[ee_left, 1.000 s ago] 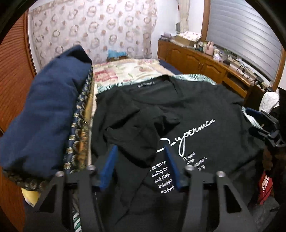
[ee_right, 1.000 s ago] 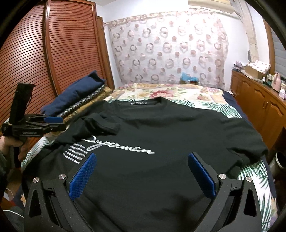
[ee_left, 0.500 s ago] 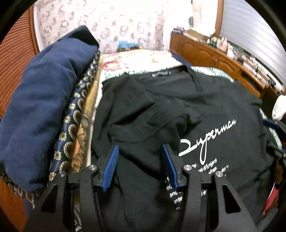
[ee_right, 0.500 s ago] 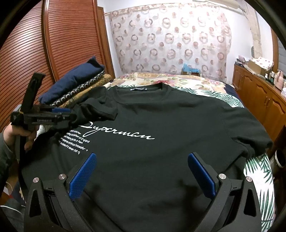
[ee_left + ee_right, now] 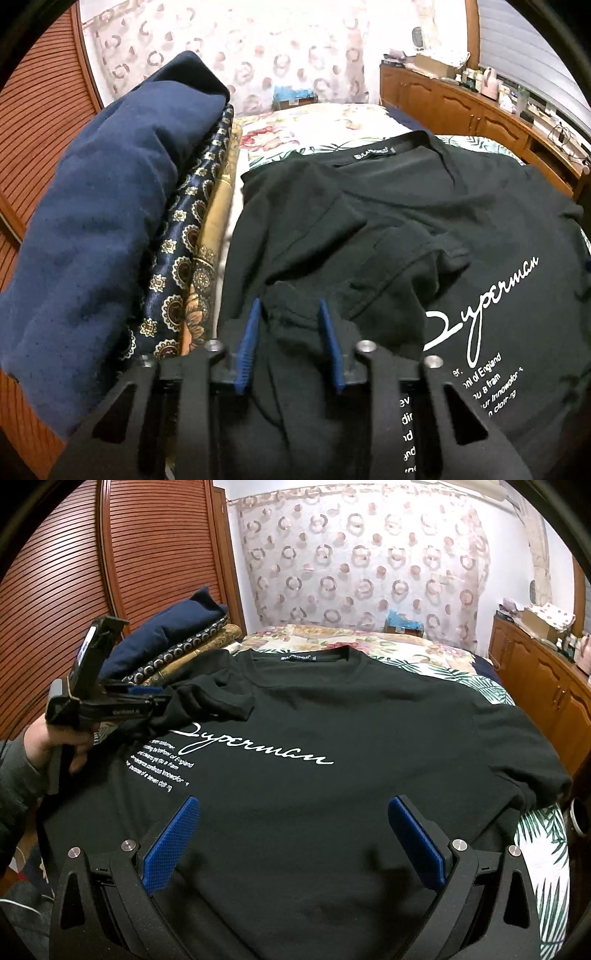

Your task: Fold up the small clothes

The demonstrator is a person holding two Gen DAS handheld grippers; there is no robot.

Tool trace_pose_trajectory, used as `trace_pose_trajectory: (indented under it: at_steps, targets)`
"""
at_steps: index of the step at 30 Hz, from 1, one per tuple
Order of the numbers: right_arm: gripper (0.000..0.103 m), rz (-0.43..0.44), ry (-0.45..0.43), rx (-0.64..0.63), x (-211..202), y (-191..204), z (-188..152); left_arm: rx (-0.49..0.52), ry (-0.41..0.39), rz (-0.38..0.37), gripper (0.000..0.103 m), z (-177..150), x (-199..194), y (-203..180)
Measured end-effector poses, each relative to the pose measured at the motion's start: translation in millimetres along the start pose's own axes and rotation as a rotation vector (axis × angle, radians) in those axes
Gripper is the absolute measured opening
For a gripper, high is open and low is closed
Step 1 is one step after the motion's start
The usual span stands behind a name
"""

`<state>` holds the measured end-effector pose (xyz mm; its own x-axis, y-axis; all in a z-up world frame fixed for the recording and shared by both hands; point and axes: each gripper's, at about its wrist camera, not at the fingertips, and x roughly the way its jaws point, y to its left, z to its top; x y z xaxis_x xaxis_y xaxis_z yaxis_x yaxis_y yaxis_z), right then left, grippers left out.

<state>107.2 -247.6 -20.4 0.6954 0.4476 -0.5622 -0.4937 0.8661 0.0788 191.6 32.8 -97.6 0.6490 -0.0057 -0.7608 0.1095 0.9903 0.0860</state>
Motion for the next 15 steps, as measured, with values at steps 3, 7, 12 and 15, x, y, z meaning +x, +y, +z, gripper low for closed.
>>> trace_pose_trajectory:
  at_steps: [3,7,12,15]
  targets:
    - [0.102,0.004,-0.004,0.004,-2,-1,-1,-0.009,-0.004,-0.027,0.008,-1,-1,2]
    - [0.102,0.005,-0.001,0.012,-1,-2,-1,0.001,-0.067,-0.065,0.007,-4,-26,0]
    - [0.102,0.002,0.0,0.012,1,0,0,0.04,-0.133,-0.138,0.007,-9,-70,-17]
    - [0.102,-0.003,0.005,0.014,3,3,1,0.058,-0.147,-0.158,0.007,-12,-87,-26]
